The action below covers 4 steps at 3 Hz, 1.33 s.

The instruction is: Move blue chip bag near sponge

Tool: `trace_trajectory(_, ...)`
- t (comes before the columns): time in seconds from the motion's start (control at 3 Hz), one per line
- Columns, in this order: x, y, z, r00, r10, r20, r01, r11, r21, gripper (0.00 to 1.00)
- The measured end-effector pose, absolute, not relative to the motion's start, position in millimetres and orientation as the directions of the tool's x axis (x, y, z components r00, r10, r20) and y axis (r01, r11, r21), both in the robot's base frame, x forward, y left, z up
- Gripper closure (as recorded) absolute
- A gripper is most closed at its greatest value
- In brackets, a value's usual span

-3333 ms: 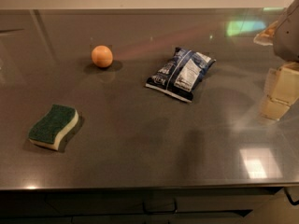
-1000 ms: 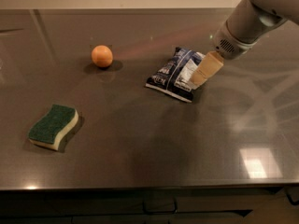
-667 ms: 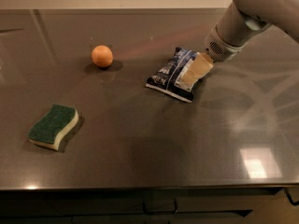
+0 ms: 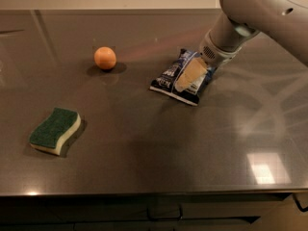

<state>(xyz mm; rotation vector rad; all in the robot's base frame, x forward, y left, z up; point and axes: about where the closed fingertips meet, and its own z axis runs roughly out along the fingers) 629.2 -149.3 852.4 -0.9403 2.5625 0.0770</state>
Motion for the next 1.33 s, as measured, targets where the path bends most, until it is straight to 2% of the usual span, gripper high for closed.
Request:
trace_trajectory(0.33,627.6,-139.6,843.9,-0.707,-0.594,-0.384,-0.627,0.778,-0.048,0.0)
trace_trajectory(0.67,623.2,-130.5,839.2,-0.712,-0.599,-0.367,-0.634,0.773,-0.032,0.18)
trace_trajectory(1.33,614.0,-115.3,853.4,-0.687,-0.623,-0.374,-0.662,0.749,-0.032,0.65)
